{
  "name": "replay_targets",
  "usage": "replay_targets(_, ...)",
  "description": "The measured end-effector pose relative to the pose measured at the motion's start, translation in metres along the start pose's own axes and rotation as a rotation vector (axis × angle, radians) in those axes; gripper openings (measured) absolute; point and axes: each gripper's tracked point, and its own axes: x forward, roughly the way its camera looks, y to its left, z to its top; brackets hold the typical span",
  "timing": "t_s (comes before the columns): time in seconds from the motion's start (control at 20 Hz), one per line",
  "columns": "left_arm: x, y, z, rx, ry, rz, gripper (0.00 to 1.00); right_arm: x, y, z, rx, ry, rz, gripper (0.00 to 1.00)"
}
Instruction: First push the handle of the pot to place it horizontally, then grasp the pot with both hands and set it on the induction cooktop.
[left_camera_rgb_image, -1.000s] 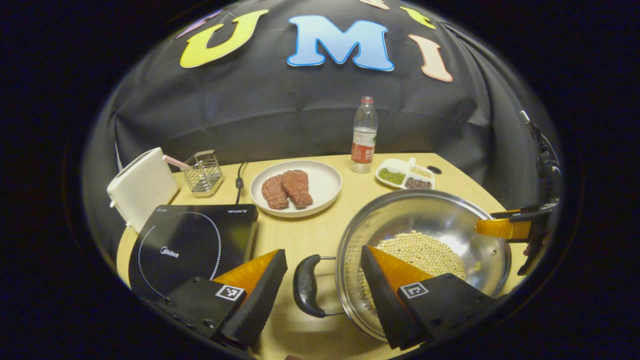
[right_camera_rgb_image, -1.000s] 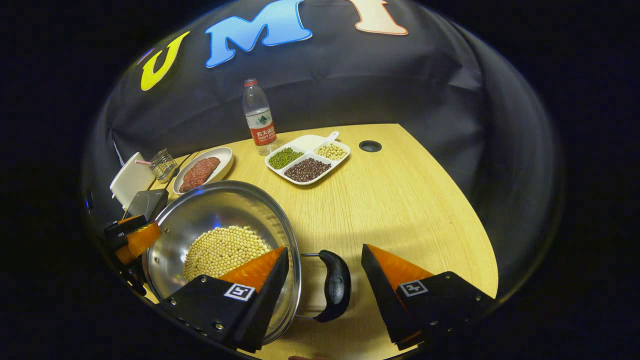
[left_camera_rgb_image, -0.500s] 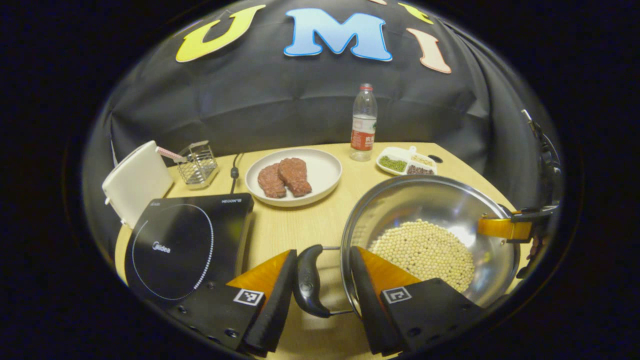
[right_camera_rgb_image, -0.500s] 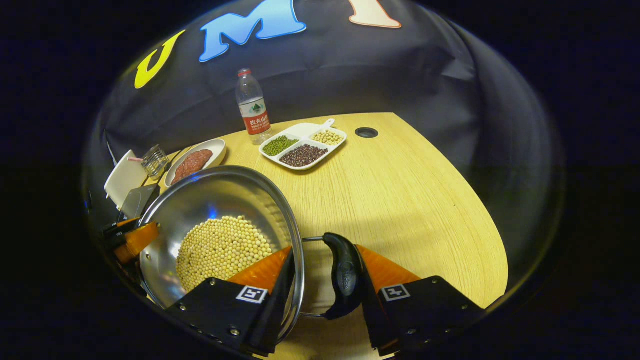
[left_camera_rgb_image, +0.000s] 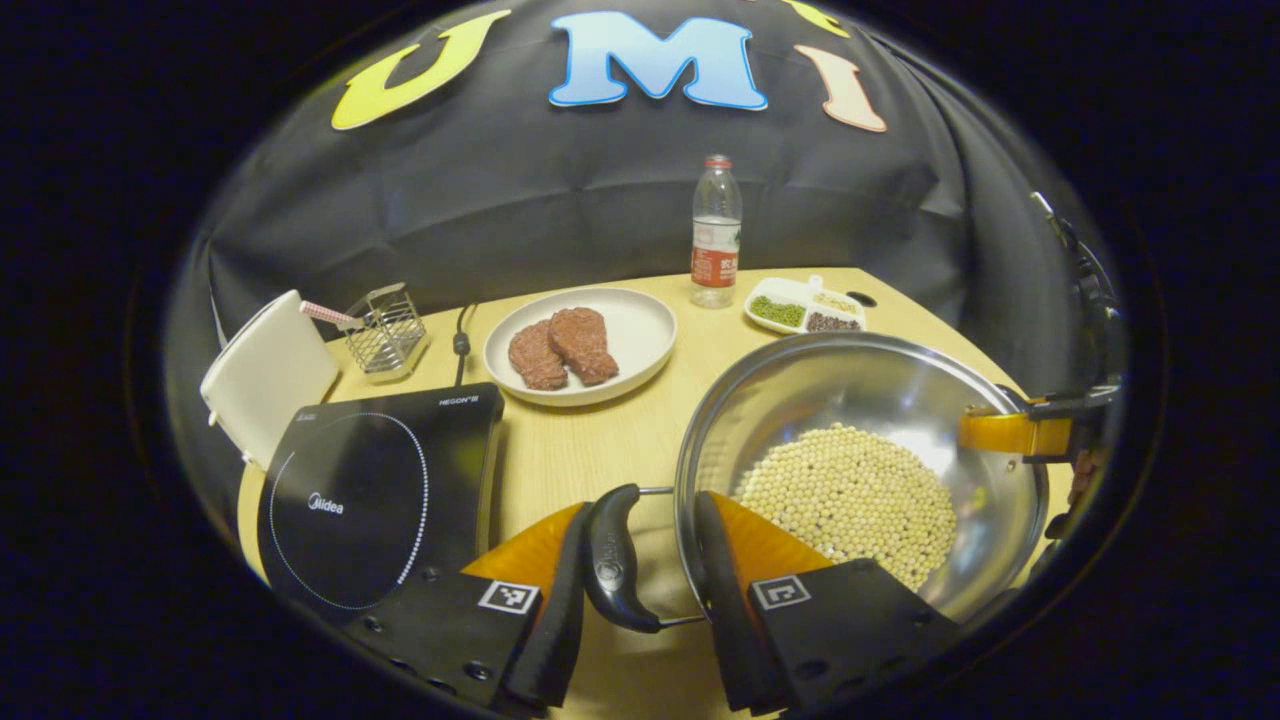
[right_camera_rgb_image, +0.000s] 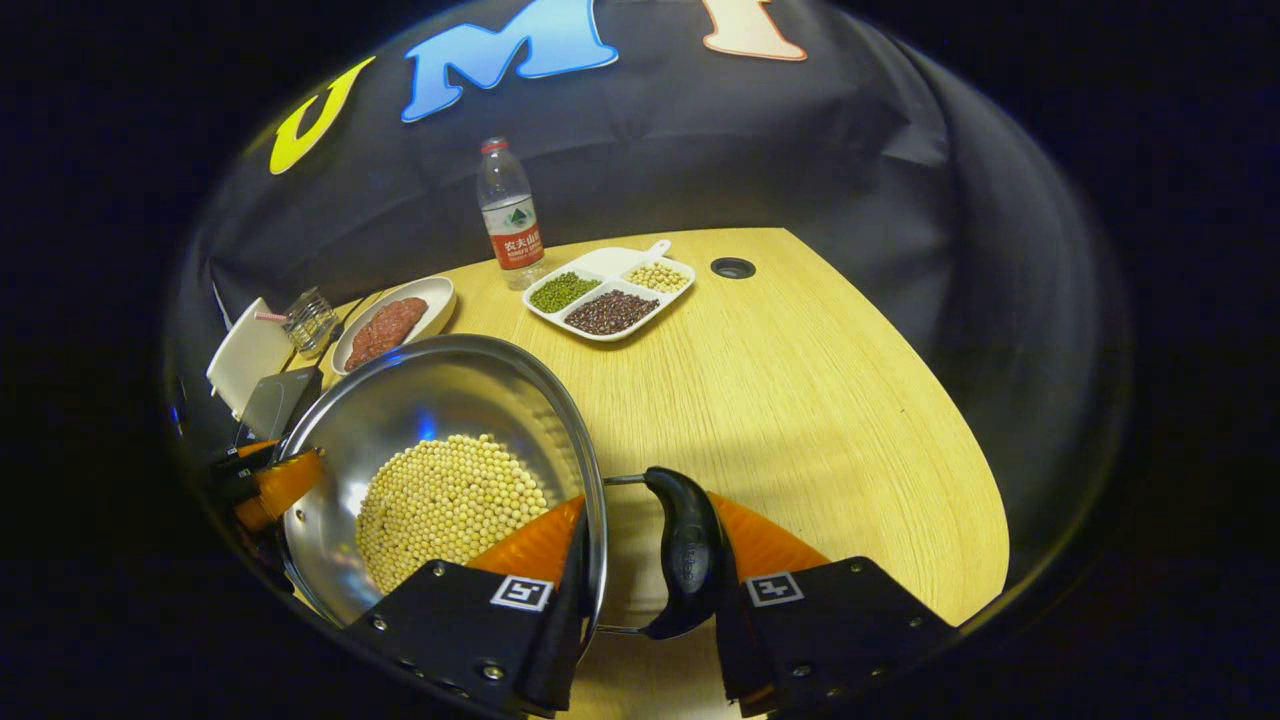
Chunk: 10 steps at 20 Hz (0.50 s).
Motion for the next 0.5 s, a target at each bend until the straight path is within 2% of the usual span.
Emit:
replay_targets(0.05, -0.006, 0.003, 0.000, -0.007, -0.001, -0.001, 0.63, -0.003, 0.003, -0.001, 0.002, 0.005, 0.004, 0.50)
replay_targets(0.1, -0.011, 0.006, 0.002, -0.008, -0.004, 0.001, 0.60, -0.006, 0.006, 0.000, -0.001, 0.001, 0.005, 0.55)
replay_targets(0.15, -0.016, 0.011, 0.004, -0.009, -0.007, 0.002, 0.63, -0.010, 0.010, 0.000, -0.003, 0.000, 0.005, 0.55)
replay_targets(0.2, -0.022, 0.015, 0.003, -0.018, 0.003, 0.002, 0.60, -0.015, 0.015, 0.001, -0.002, -0.001, 0.009, 0.55)
replay_targets(0.35, -0.044, 0.030, 0.010, -0.032, -0.011, 0.002, 0.60, -0.032, 0.032, 0.006, -0.005, -0.008, 0.024, 0.55)
replay_targets(0.45, -0.058, 0.042, 0.014, -0.034, -0.012, 0.007, 0.66, -0.044, 0.044, 0.008, -0.013, -0.008, 0.022, 0.55)
replay_targets(0.5, -0.065, 0.049, 0.013, -0.036, -0.003, 0.007, 0.66, -0.049, 0.051, 0.009, -0.014, -0.006, 0.021, 0.55)
